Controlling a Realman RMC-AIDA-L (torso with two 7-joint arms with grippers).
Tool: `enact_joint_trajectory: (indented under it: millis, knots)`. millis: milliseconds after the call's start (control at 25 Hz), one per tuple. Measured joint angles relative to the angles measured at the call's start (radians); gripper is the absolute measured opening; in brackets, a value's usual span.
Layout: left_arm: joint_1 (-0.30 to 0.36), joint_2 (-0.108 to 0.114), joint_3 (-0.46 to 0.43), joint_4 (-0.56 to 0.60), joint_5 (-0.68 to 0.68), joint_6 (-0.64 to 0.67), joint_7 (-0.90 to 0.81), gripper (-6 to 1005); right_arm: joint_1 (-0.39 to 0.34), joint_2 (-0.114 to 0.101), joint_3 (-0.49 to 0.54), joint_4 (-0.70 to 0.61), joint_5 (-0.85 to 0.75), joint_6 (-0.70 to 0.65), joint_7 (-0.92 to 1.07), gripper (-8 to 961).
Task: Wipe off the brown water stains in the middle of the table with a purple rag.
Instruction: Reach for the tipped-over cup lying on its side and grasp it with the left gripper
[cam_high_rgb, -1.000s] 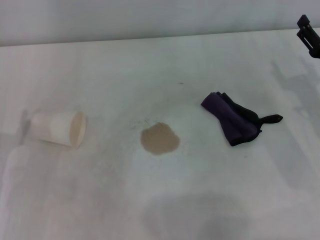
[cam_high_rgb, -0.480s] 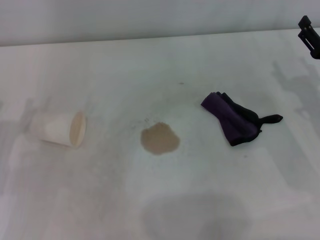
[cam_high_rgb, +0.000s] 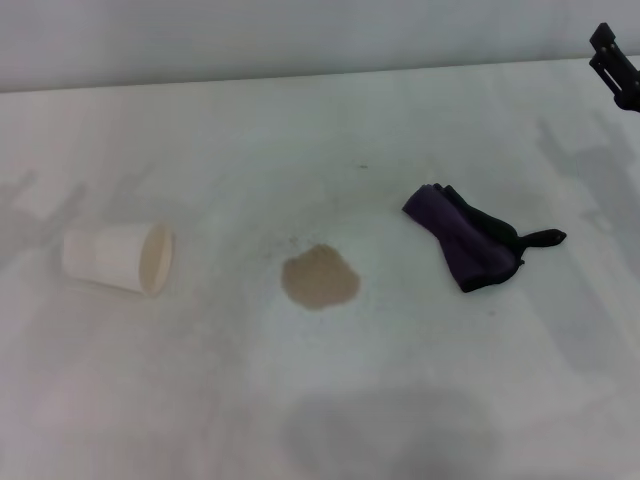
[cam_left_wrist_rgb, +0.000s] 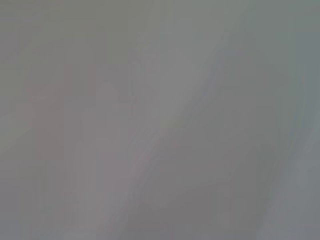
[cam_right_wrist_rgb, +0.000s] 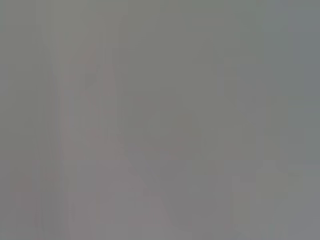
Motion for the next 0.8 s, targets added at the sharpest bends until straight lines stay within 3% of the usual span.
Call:
enact_joint_trajectory:
  millis: [80, 280, 400, 640, 800]
  knots:
    - [-0.045, 0.039, 0.001, -0.102, 0.121, 0.053, -0.078, 876, 0.004, 0.002, 0.000, 0.007, 0.000, -0.002, 0.000, 873]
    - [-0.153, 0.129, 0.003, -0.242, 0.390, 0.171, -0.039, 877, 0.014, 0.006, 0.000, 0.016, 0.000, -0.003, 0.000, 873]
    - [-0.244, 0.165, 0.004, -0.287, 0.595, 0.222, 0.025, 877, 0.021, 0.006, 0.007, 0.028, 0.002, -0.003, 0.000, 873]
    - [-0.393, 0.171, 0.004, -0.322, 0.858, 0.250, 0.224, 877, 0.048, 0.008, 0.033, 0.071, 0.016, -0.005, 0.000, 873]
    - [-0.489, 0.160, 0.005, -0.323, 1.036, 0.237, 0.305, 877, 0.058, 0.010, 0.090, 0.110, 0.017, -0.005, 0.000, 873]
